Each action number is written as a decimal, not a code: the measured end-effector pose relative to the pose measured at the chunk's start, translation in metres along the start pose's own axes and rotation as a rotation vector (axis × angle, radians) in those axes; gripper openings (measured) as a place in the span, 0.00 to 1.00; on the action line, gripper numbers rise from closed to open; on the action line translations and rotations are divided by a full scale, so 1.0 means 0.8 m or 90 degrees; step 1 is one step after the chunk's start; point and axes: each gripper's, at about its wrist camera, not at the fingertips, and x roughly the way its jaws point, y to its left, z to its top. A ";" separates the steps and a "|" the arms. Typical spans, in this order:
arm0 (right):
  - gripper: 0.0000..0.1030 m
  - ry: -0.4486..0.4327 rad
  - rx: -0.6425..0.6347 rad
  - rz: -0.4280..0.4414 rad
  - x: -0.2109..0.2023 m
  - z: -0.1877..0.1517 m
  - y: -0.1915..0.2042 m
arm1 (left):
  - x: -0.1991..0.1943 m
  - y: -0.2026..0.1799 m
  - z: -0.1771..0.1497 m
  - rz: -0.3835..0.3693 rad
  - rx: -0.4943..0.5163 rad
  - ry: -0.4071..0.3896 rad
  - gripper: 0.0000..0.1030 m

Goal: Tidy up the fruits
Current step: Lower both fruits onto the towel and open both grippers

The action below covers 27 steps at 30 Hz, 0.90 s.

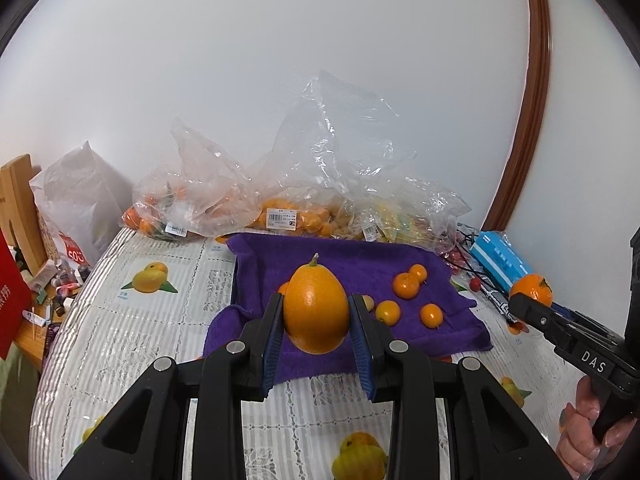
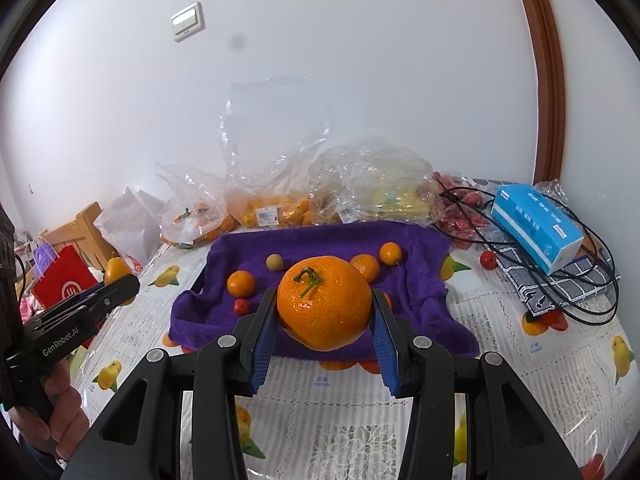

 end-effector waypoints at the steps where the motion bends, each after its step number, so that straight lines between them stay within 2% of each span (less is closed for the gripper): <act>1: 0.43 0.001 0.003 0.000 0.002 0.002 -0.002 | 0.001 0.000 0.001 0.001 0.001 -0.001 0.29; 17: 0.43 -0.001 0.022 0.004 0.028 0.022 -0.019 | 0.029 -0.003 0.016 0.008 0.002 0.012 0.29; 23: 0.43 0.008 0.032 0.005 0.052 0.024 -0.030 | 0.068 -0.004 0.013 0.006 -0.003 0.039 0.29; 27: 0.43 0.031 0.036 -0.001 0.089 0.016 -0.041 | 0.109 -0.008 0.003 0.004 -0.004 0.073 0.29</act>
